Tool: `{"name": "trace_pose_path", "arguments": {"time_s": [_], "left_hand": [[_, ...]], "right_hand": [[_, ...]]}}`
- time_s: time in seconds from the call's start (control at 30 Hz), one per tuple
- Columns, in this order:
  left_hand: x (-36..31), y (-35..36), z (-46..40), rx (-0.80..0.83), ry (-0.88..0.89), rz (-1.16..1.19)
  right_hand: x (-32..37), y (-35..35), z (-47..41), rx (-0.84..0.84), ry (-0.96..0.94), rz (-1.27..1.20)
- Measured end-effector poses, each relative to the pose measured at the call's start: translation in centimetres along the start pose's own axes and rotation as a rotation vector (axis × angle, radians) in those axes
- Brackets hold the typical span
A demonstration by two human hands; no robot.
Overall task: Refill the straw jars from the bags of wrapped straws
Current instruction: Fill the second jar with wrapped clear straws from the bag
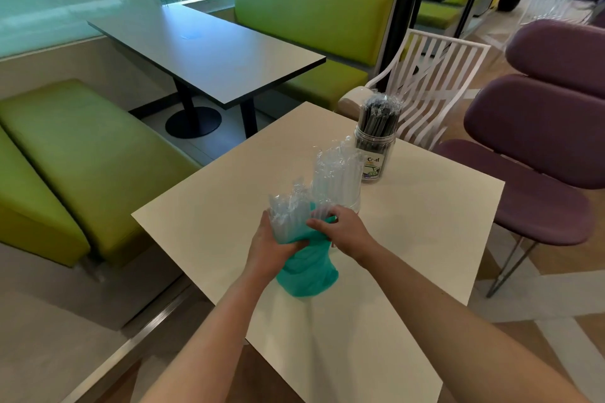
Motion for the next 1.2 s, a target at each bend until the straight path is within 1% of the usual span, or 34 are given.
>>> {"name": "trace_pose_path", "arguments": {"time_s": [0.17,0.33,0.5,0.7,0.87,1.03,1.1,1.2], "left_hand": [[-0.2,0.5,-0.3,-0.053,-0.021,0.021],[0.0,0.8,-0.8,-0.026,-0.016,0.013],[0.2,0.8,-1.1,-0.010,0.000,0.031],[0.3,0.9,-1.5,0.018,0.005,-0.008],[0.2,1.1,-1.5,0.018,0.007,-0.004],[0.1,1.2,-1.6,0.007,-0.021,-0.015],[0.0,1.3,-1.6,0.008,-0.031,-0.015],[-0.2,1.3,-1.6,0.009,-0.018,-0.044]], "right_hand": [[-0.1,-0.2,0.2,0.032,0.014,-0.053],[0.2,-0.3,0.4,0.070,-0.016,-0.123],[0.1,-0.3,0.2,0.012,-0.044,-0.024],[0.8,-0.8,0.6,0.061,-0.035,-0.038],[0.7,-1.1,0.6,-0.007,-0.028,-0.028],[1.1,-1.4,0.7,-0.027,-0.054,-0.035],[1.7,-1.5,0.8,-0.060,-0.098,-0.018],[3.1,-2.0,0.9,-0.134,-0.193,0.070]]}}
Point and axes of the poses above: each hand's wrist, its own z-axis away from the middle knuckle, its own y-axis out of the palm, x = y × z, the point moved 1 cm from there along -z, towards the middle knuckle, and after that the axes turned 1 degree about -z, right-handed, at the moved point
